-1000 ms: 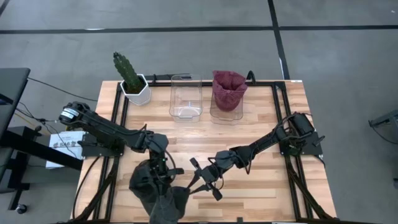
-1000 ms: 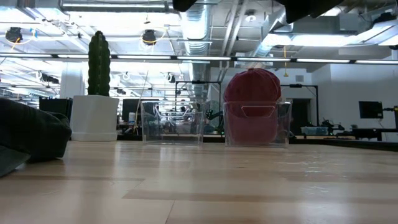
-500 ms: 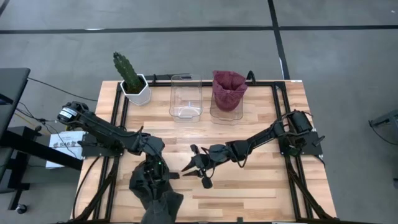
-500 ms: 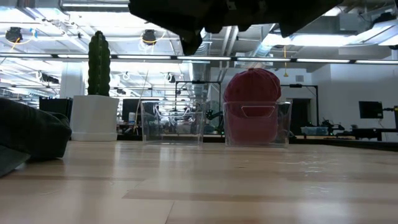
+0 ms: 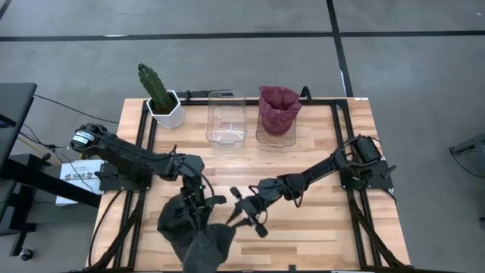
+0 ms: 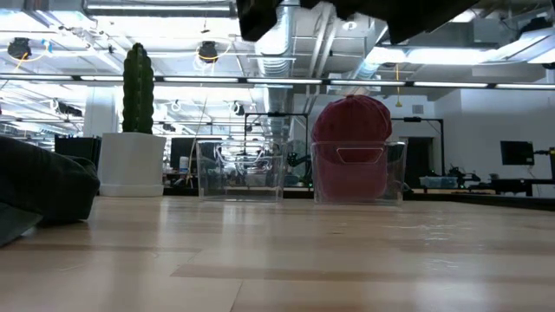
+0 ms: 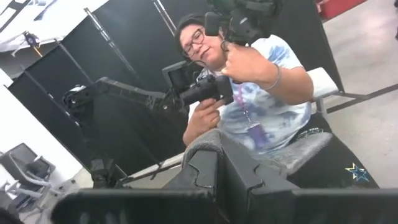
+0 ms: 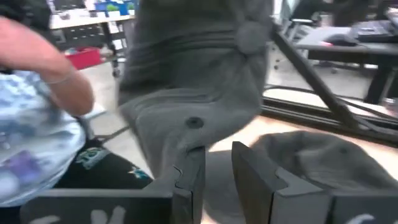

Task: Pick & Place hat
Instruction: Put the right black head cap into the left transparent bin

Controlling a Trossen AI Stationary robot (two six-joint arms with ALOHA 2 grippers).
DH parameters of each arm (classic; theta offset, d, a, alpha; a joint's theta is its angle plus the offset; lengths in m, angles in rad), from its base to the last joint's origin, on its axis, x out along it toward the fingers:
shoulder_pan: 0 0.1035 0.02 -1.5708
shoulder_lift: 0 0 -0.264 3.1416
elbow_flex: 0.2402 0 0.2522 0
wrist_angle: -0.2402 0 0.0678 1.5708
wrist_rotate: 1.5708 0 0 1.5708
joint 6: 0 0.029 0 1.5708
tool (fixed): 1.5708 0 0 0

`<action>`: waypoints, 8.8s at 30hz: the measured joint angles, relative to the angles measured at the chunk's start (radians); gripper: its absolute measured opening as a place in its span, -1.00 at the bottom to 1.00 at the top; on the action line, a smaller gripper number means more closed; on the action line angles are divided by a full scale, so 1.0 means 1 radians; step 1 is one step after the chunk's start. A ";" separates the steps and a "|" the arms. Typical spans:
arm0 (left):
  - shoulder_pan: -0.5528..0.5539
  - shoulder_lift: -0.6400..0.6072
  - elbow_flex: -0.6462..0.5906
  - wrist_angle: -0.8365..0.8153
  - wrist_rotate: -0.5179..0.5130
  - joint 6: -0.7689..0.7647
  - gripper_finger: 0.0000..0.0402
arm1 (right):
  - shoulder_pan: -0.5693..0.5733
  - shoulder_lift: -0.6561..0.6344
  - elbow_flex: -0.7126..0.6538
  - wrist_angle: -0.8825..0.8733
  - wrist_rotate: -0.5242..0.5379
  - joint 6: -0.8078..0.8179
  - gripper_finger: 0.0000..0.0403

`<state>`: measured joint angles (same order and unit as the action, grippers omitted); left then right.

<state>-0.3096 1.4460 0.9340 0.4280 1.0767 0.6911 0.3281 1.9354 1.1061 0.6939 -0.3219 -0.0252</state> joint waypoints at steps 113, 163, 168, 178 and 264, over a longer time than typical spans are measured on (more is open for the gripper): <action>-0.084 0.000 -0.113 -0.076 -0.180 -0.473 -0.96 | -0.065 0.000 0.000 -0.171 -0.041 -0.043 0.13; -0.107 0.000 -0.113 0.007 -0.175 -0.119 -0.95 | -0.062 0.000 0.000 -0.065 -0.201 0.090 0.07; -0.084 0.000 -0.113 0.008 -0.159 -0.119 -0.95 | -0.045 0.000 0.000 -0.086 -0.202 0.105 0.07; -0.077 0.000 -0.113 0.026 -0.126 -0.119 -0.95 | -0.058 0.000 0.000 -0.118 -0.121 0.105 0.07; -0.121 0.000 -0.113 -0.019 -0.119 -0.147 -0.95 | -0.135 0.000 0.077 -0.215 -0.041 0.078 -0.57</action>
<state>-0.4305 1.4464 0.8211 0.4090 0.9579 0.5443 0.1928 1.9358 1.1828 0.4792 -0.3634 0.0525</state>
